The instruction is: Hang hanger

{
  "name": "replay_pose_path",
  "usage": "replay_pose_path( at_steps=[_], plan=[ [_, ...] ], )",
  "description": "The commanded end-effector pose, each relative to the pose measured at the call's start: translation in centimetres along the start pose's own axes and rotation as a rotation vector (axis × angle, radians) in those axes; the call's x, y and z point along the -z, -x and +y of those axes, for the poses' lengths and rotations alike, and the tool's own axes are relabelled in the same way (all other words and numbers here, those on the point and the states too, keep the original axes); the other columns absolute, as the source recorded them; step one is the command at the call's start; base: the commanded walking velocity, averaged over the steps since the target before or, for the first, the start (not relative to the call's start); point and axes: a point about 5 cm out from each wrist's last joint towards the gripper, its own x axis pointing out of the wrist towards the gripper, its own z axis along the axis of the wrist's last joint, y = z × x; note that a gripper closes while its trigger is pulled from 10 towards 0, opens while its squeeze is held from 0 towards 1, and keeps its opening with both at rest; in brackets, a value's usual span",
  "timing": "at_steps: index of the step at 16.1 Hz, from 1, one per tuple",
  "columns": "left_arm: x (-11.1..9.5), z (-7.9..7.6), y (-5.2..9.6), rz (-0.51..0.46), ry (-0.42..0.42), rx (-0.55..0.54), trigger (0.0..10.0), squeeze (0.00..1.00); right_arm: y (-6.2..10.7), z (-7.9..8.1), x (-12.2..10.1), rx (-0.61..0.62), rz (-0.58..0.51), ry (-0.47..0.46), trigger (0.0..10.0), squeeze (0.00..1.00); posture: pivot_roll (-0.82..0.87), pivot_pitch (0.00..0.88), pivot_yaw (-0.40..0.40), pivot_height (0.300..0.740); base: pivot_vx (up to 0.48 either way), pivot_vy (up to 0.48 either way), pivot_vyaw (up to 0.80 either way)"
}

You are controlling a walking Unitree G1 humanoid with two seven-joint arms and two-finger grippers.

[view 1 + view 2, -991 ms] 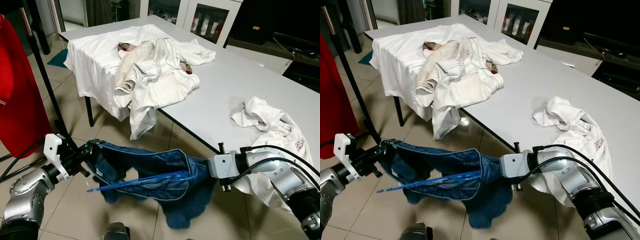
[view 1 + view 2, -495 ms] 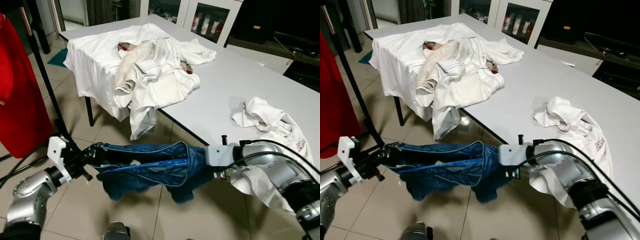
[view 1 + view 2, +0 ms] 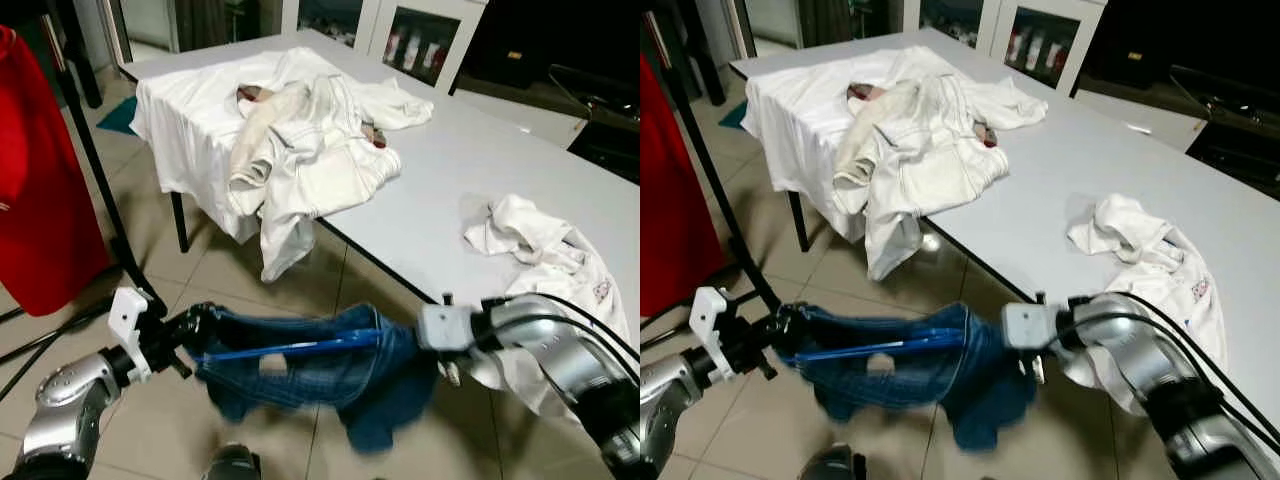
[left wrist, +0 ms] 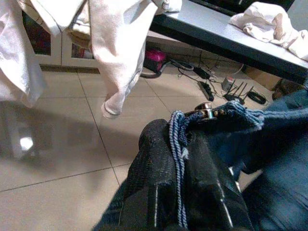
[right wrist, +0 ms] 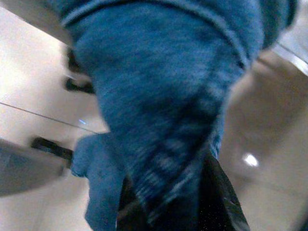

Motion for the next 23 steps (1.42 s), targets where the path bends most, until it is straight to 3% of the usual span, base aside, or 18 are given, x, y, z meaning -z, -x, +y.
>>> replay_pose_path(
  at_steps=[1, 4, 5, 13, 16, 19, 23],
  plan=[
    [0.0, -0.2, -0.2, 0.009, -0.022, 0.013, 0.0, 0.0, 0.9, -0.3, -0.1, 0.011, -0.016, -0.007, 0.0, 0.0, 0.19, 0.0, -0.112, 0.71, 0.0, 0.0, 0.0],
    [0.3, -0.3, -0.2, 0.019, -0.024, 0.018, 0.0, 0.0, 1.1, -0.8, 0.0, 0.046, 0.0, -0.011, 0.0, 0.0, 0.19, 0.0, -0.11, 0.71, 0.0, 0.0, 0.0],
    [0.3, -0.5, -0.2, 0.016, -0.029, 0.024, 0.0, 0.0, 1.0, -1.1, 0.4, 0.072, 0.062, 0.003, 0.0, 0.0, 0.19, 0.002, -0.112, 0.71, 0.0, 0.0, 0.0],
    [-0.4, -1.2, -0.7, -0.012, -0.037, 0.066, 0.0, 0.0, 0.2, -2.5, 0.9, 0.195, 0.204, -0.005, 0.0, 0.0, 0.2, 0.0, -0.107, 0.71, 0.0, 0.0, 0.0],
    [-0.7, -1.3, -1.0, -0.019, -0.04, 0.074, 0.0, 0.0, -1.1, -2.8, 0.3, 0.224, 0.247, 0.036, 0.0, 0.0, 0.2, 0.0, -0.107, 0.71, 0.0, 0.0, 0.0],
    [-1.9, -2.1, -2.6, -0.084, -0.056, 0.088, 0.0, 0.0, -2.9, -2.5, -0.1, 0.239, 0.293, 0.08, 0.0, 0.0, 0.19, 0.005, -0.108, 0.71, 0.0, 0.0, 0.0],
    [-3.0, -3.0, -4.5, -0.125, -0.074, 0.113, 0.0, 0.0, -4.0, -2.6, -0.8, 0.264, 0.293, 0.107, 0.0, 0.0, 0.2, 0.002, -0.102, 0.71, 0.0, 0.0, 0.0]
  ],
)
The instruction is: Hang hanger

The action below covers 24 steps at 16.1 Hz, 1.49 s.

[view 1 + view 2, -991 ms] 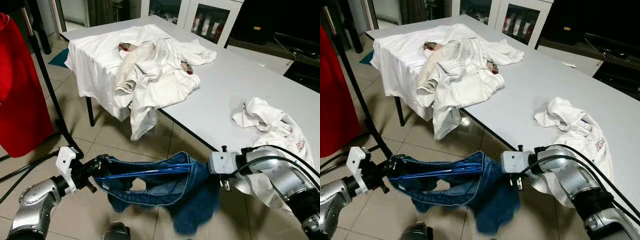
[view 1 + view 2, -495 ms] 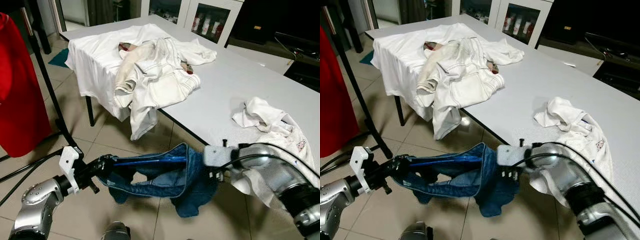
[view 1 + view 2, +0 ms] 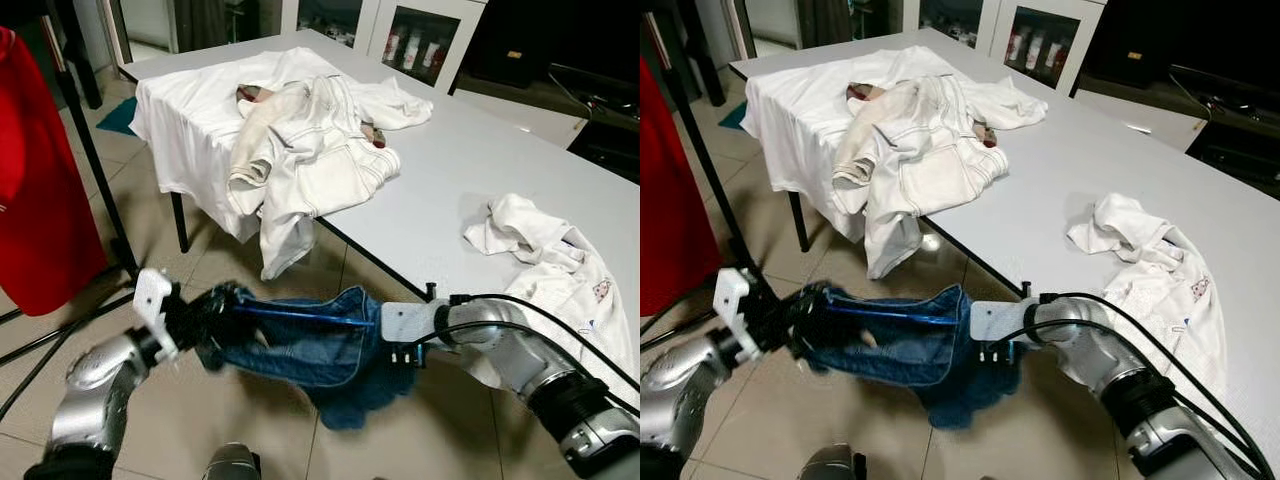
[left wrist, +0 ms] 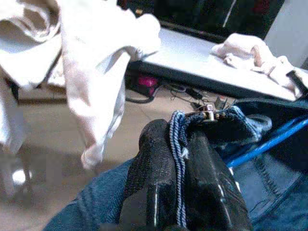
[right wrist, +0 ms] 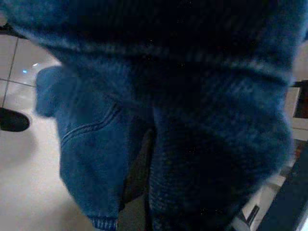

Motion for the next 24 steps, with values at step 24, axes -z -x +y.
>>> replay_pose_path(
  at_steps=[24],
  plan=[
    [0.9, -0.6, -7.0, 0.217, -0.276, -0.172, 0.0, 0.0, -1.0, -0.6, -4.4, 0.163, -0.184, -0.232, 0.0, 0.0, 0.19, 0.0, -0.109, 0.71, 0.0, 0.0, 0.0]
  ],
)
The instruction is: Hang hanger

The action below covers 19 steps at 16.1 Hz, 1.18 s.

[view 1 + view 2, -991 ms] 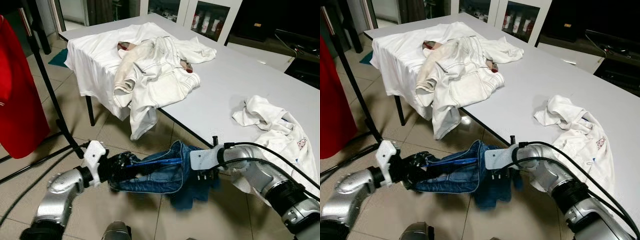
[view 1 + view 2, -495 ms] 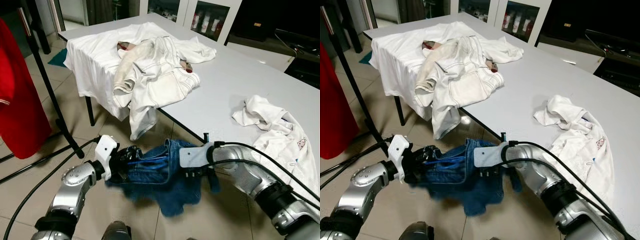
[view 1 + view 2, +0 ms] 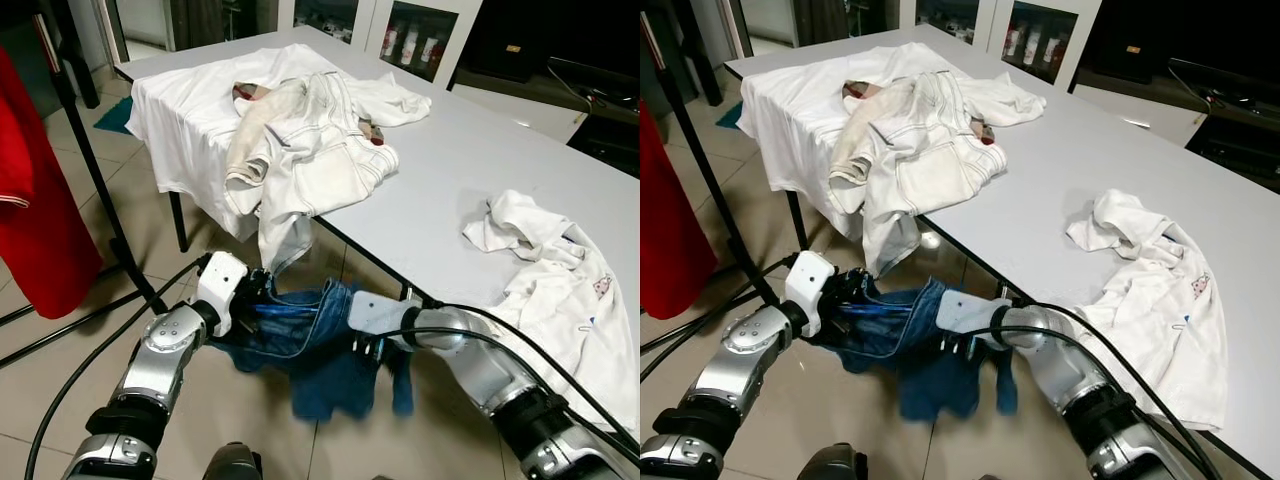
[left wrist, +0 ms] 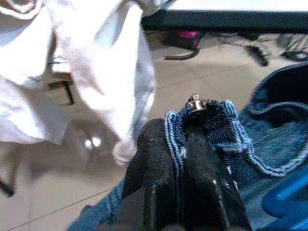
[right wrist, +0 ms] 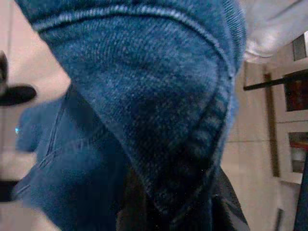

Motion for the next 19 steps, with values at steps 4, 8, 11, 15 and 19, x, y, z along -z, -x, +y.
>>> replay_pose_path(
  at_steps=[4, 8, 11, 15, 19],
  plan=[
    [-1.6, -1.3, -1.7, 0.002, -0.066, -0.008, 0.0, 0.0, 0.6, -0.6, -2.4, -0.004, -0.133, -0.068, 0.0, 0.0, 0.19, 0.005, -0.112, 0.71, 0.0, 0.0, 0.0],
    [-3.6, -1.7, -2.5, -0.067, -0.082, -0.011, 0.0, 0.0, 0.4, 0.0, -2.7, -0.031, -0.155, -0.123, 0.0, 0.0, 0.18, 0.012, -0.116, 0.71, 0.0, 0.0, 0.0],
    [-4.8, -2.1, -2.2, -0.143, -0.024, 0.052, 0.0, 0.0, 0.6, -0.3, -2.3, -0.015, -0.189, -0.16, 0.0, 0.0, 0.18, 0.015, -0.113, 0.71, 0.0, 0.0, 0.0],
    [-5.4, -2.8, -1.6, -0.211, 0.101, 0.089, 0.0, 0.0, 0.4, -0.7, -1.4, 0.045, -0.204, -0.262, 0.0, 0.0, 0.18, 0.016, -0.11, 0.71, 0.0, 0.0, 0.0],
    [-5.5, -5.4, -1.3, -0.236, 0.13, 0.166, 0.0, 0.0, 0.0, -2.6, -1.6, 0.194, -0.238, -0.379, 0.0, 0.0, 0.18, 0.019, -0.101, 0.71, 0.0, 0.0, 0.0]
  ],
)
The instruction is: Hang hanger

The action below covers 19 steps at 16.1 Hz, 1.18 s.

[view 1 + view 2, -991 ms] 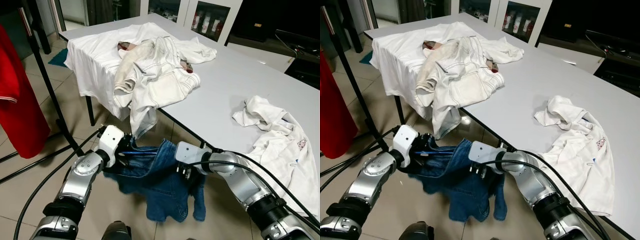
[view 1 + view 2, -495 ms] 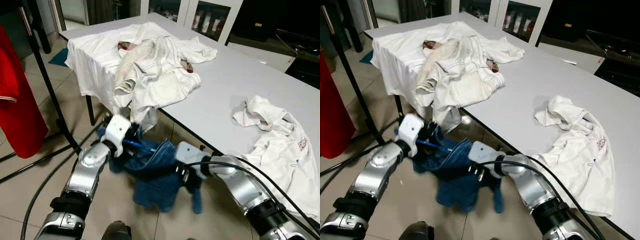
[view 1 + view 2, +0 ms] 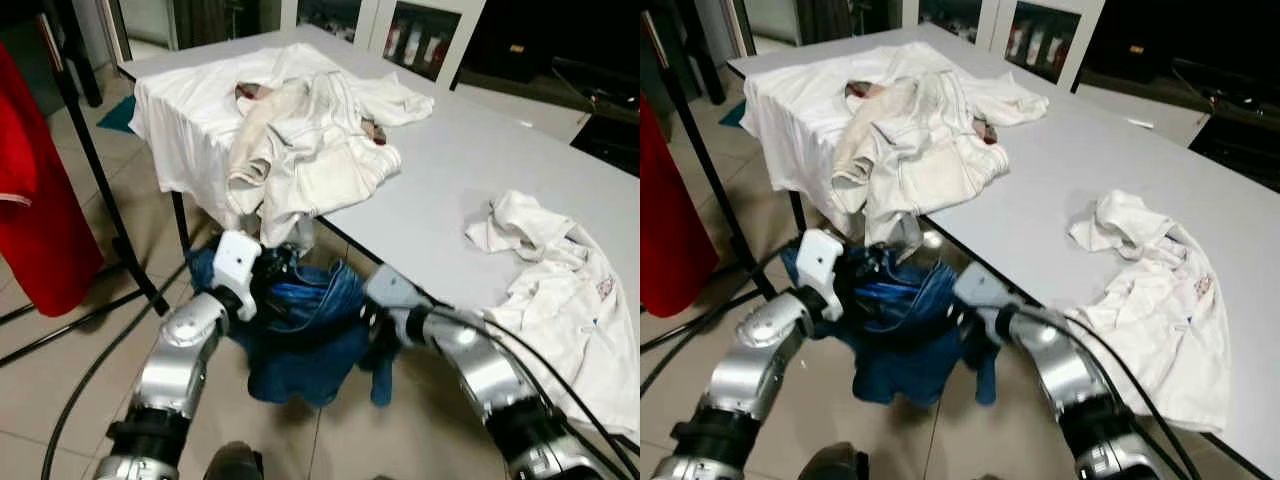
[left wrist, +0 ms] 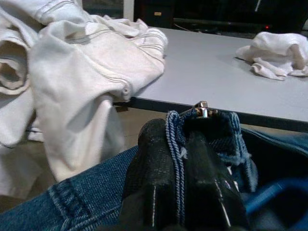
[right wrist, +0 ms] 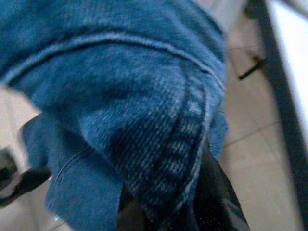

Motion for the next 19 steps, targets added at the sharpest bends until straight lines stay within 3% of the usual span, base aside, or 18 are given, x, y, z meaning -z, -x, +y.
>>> replay_pose_path(
  at_steps=[1, 7, 8, 9, 10, 12, 14, 15, 17, 19],
  plan=[
    [-0.3, -2.5, -1.1, -0.02, 0.003, 0.111, 0.0, 0.0, -0.4, -0.8, -2.8, 0.028, -0.12, 0.004, 0.0, 0.0, 0.18, 0.012, -0.101, 0.71, 0.0, 0.0, 0.0],
    [0.1, -2.8, -1.5, 0.029, -0.109, 0.094, 0.0, 0.0, -0.6, -0.2, -3.6, -0.022, -0.178, -0.007, 0.0, 0.0, 0.18, 0.0, -0.105, 0.71, 0.0, 0.0, 0.0],
    [0.6, -2.0, -1.3, 0.064, -0.113, 0.035, 3.6, 0.0, -0.3, 0.1, -4.0, -0.054, -0.238, -0.017, 0.0, 0.0, 0.18, 0.0, -0.107, 0.71, 0.0, 0.0, 0.0],
    [0.6, -1.9, -1.2, 0.066, -0.103, 0.026, 4.9, 0.0, -0.2, 0.1, -4.1, -0.059, -0.249, -0.016, 0.0, 0.0, 0.18, 0.0, -0.107, 0.71, 0.0, 0.0, 0.0],
    [0.5, -1.3, -0.8, 0.071, -0.133, 0.027, 10.0, 0.0, 0.3, 0.2, -4.1, -0.08, -0.285, -0.016, 0.0, 0.0, 0.18, 0.0, -0.107, 0.71, 0.0, 0.0, 0.0],
    [0.4, -0.9, -0.5, 0.075, -0.162, 0.018, 10.0, 0.0, 0.5, 0.2, -4.0, -0.088, -0.296, -0.016, 0.0, 0.0, 0.18, 0.0, -0.104, 0.71, 0.0, 0.0, 0.0],
    [0.0, 0.3, -0.2, 0.067, -0.245, -0.057, 10.0, 0.0, 0.8, -0.1, -3.9, -0.097, -0.307, -0.013, 0.0, 0.0, 0.18, 0.0, -0.103, 0.71, 0.0, 0.0, 0.0],
    [-0.4, 0.8, -0.1, 0.044, -0.264, -0.082, 10.0, 1.0, 0.9, -0.2, -3.8, -0.099, -0.312, -0.011, 0.0, 0.0, 0.18, 0.0, -0.103, 0.71, 0.0, 0.0, 0.0],
    [-1.1, 1.1, 0.0, 0.019, -0.259, -0.072, 10.0, 1.0, 1.0, -0.3, -4.0, -0.106, -0.331, -0.009, 0.0, 0.0, 0.18, 0.0, -0.104, 0.71, 0.0, 0.0, 0.0],
    [-1.9, 1.9, -0.1, -0.02, -0.304, -0.168, 10.0, 1.0, 1.1, -0.1, -4.3, -0.116, -0.388, -0.055, 0.0, 0.0, 0.18, 0.0, -0.104, 0.71, 0.0, 0.0, 0.0]
  ],
)
